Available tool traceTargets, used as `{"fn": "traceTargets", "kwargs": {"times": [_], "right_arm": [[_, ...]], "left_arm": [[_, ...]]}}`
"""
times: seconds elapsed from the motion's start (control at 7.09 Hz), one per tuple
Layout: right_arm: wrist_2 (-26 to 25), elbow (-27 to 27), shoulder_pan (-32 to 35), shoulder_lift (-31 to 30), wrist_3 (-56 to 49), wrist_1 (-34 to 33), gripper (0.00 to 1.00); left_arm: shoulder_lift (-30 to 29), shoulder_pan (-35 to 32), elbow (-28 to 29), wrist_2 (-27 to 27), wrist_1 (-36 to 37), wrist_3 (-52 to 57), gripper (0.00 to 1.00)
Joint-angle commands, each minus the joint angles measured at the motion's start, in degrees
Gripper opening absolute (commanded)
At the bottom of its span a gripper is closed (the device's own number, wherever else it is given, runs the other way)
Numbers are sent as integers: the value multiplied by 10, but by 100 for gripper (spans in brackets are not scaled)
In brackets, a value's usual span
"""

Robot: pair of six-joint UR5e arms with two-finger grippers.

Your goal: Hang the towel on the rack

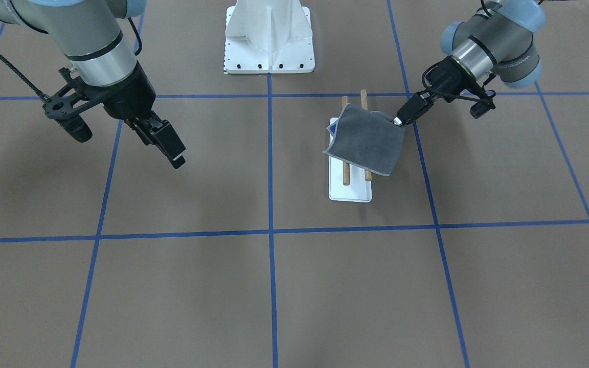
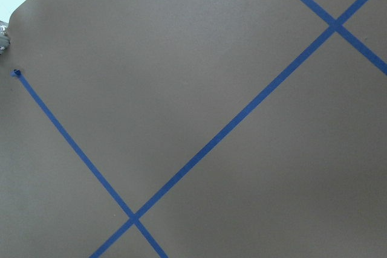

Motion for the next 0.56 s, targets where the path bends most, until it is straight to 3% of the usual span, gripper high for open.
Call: {"fn": "traceTargets", "kwargs": {"times": [0.0, 0.42], "right_arm": [[0, 0, 4, 3, 0, -2, 100], [12, 8, 10, 0, 0, -4, 100]], "left_arm": [[13, -1, -1, -1, 0, 0, 98], [39, -25, -4, -2, -9, 45, 98]]}}
